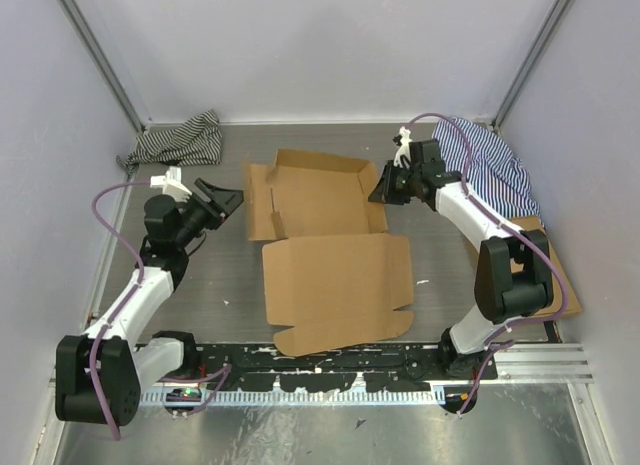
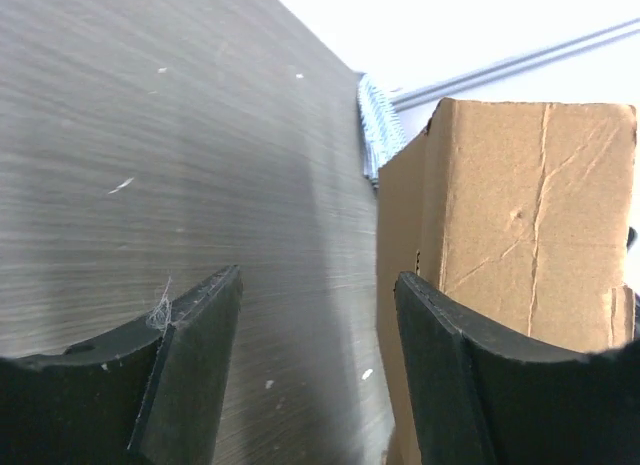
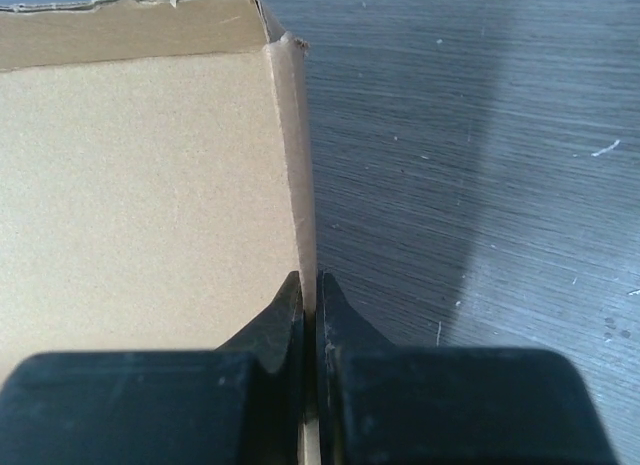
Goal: Fold the paper box
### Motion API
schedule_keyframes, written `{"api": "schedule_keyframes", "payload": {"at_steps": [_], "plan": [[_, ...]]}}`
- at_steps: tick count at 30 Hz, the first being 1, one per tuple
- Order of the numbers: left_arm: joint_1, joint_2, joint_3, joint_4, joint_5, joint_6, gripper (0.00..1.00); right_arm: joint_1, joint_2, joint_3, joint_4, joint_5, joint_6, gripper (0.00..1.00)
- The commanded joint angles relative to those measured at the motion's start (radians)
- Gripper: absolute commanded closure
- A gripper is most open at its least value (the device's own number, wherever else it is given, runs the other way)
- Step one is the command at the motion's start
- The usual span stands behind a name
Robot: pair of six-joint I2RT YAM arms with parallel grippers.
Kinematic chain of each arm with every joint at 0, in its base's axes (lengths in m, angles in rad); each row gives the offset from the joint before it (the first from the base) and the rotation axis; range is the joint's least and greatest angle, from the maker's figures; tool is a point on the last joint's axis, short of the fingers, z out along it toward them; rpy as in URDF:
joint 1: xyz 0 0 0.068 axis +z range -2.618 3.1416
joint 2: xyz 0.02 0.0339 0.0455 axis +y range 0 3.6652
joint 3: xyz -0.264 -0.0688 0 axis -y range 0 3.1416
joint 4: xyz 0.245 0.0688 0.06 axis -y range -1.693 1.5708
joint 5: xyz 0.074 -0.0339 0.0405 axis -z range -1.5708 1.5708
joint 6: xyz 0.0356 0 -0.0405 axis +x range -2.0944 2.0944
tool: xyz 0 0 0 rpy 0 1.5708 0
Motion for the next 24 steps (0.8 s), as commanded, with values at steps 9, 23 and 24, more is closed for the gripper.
{"api": "schedule_keyframes", "payload": {"at_steps": [9, 23, 24], "plan": [[0.006, -0.127, -0.071, 0.169, 0.078, -0.159, 0.33, -0.011, -0.079, 0.008, 0.045, -0.067, 0.026, 0.99], [0.006, -0.376, -0.106, -0.082, -0.058, -0.118, 0.33, -0.028, -0.129, 0.009, 0.044, -0.118, 0.043, 0.99], [0.006, -0.368, -0.107, -0.075, -0.054, -0.118, 0.33, -0.029, -0.131, 0.008, 0.046, -0.127, 0.045, 0.99]]}}
